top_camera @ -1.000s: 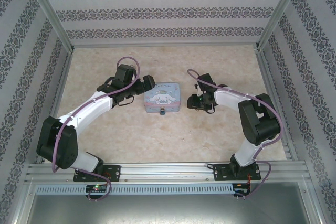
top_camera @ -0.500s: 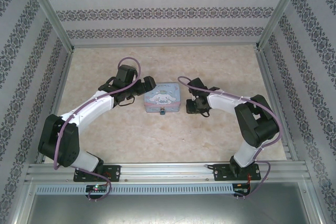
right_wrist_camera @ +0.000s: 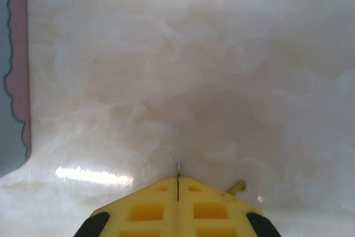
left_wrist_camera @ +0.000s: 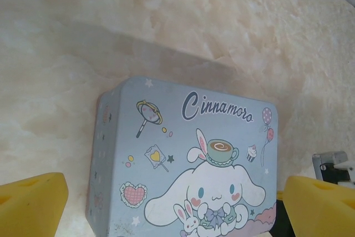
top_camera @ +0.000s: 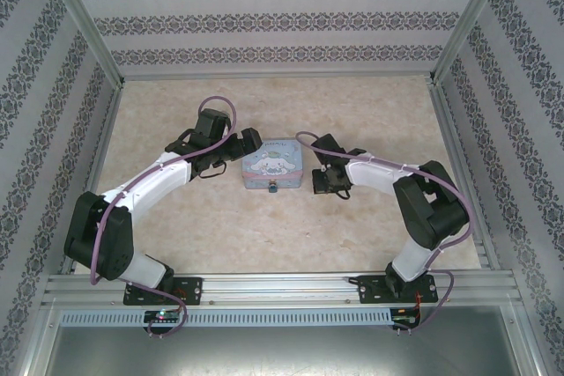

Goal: Unlock a padlock with a key

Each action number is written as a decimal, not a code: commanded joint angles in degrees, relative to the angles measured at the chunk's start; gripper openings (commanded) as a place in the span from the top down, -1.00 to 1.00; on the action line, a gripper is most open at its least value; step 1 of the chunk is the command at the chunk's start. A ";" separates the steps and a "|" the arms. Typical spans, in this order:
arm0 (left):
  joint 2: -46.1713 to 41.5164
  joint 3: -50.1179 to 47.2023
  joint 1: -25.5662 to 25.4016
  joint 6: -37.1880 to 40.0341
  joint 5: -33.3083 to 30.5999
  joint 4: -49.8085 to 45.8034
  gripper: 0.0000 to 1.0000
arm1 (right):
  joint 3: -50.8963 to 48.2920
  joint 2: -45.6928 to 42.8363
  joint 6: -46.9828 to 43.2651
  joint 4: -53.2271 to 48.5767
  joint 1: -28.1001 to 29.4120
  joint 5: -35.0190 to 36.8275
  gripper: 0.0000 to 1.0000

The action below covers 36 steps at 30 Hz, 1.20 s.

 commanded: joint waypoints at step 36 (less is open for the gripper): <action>4.42 -10.84 -7.17 -65.22 11.83 47.33 -0.45 | 5.74 -20.89 31.73 20.95 6.00 1.48 1.00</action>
